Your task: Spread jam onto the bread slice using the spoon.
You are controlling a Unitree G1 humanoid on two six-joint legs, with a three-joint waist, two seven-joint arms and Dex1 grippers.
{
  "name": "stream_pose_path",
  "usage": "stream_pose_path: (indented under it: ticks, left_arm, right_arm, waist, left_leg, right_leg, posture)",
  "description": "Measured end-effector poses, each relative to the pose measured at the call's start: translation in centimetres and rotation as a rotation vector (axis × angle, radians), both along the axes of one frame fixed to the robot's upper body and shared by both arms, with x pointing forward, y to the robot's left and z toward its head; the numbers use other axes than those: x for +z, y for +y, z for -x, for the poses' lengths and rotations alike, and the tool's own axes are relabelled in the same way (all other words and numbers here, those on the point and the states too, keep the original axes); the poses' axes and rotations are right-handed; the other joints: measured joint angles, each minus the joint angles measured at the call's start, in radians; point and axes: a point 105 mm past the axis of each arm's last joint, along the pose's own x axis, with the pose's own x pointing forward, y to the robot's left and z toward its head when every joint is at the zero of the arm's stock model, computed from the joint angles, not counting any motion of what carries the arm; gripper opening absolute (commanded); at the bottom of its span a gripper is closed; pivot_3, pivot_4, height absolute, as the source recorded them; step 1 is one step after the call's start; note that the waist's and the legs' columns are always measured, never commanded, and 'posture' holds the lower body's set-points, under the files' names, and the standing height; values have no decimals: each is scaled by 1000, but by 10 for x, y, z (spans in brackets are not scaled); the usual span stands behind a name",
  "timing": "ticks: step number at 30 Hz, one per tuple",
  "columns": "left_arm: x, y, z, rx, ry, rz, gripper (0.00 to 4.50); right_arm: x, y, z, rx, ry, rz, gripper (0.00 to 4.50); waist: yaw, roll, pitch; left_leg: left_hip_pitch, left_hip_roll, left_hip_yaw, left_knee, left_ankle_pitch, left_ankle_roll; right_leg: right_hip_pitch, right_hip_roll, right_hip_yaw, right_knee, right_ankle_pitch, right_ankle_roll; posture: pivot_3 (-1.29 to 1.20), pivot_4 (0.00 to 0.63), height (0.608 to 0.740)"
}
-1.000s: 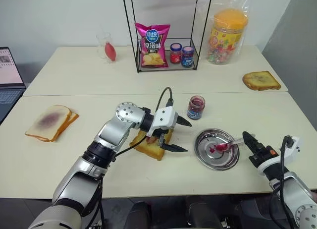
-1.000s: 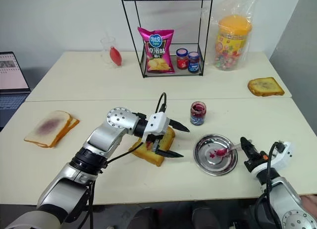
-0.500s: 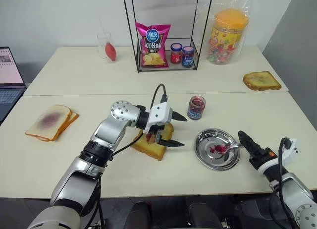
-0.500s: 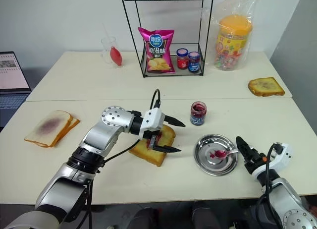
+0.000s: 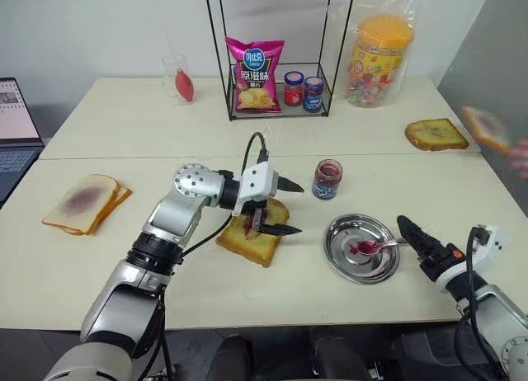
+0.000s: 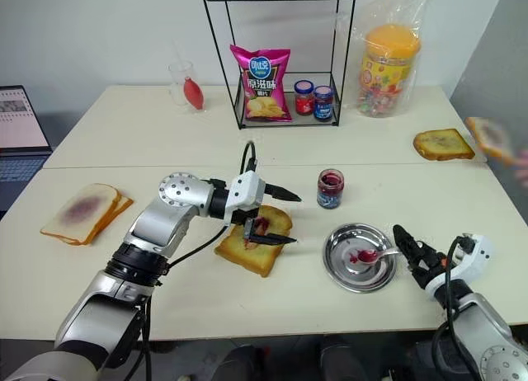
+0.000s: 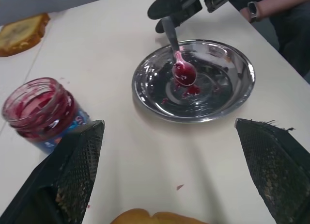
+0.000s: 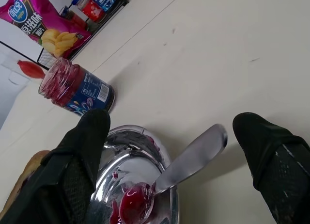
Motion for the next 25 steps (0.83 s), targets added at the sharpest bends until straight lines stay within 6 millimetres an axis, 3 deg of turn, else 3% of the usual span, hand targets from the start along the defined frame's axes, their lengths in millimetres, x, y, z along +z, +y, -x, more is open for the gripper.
stream_pose_path:
  ticks: [9,14,16,19,21,25]
  left_arm:
    - [11,40,-17,171,-31,-44,4500]
    - [18,78,-26,319,-40,-74,4500]
    - [13,102,-23,391,-18,-120,4500]
    - [5,129,-15,468,35,-157,4500]
    - [1,139,-4,494,73,-164,4500]
    - [2,153,8,544,106,-165,4500]
  right_arm:
    - [8,-34,13,42,65,239,4466]
    - [42,-45,7,162,16,513,4466]
    - [61,-28,4,320,-28,627,4466]
    - [81,18,16,642,-118,731,4466]
    - [78,40,27,808,-115,712,4466]
    - [73,53,33,911,-107,664,4466]
  waist:
    - [0,0,0]
    - [-2,-1,1]
    - [-11,-1,2]
    - [-9,-4,3]
    - [-4,-6,4]
    - [18,-8,5]
  left_leg:
    - [0,0,1,0,0,0]
    - [1,0,1,0,0,0]
    - [2,1,2,-1,0,0]
    - [0,2,-3,-2,0,0]
    - [-1,2,-3,-2,0,0]
    - [-2,0,-1,-1,0,0]
  right_leg:
    - [0,0,1,0,0,0]
    - [0,0,0,0,0,0]
    - [0,0,1,0,0,0]
    - [0,0,-4,-1,-1,-1]
    - [0,0,-4,-2,-2,-1]
    - [0,-3,-3,-3,-2,1]
  posture:
    - [0,150,740]
    - [0,150,740]
    - [0,150,740]
    - [0,150,740]
    - [0,150,740]
    - [0,150,740]
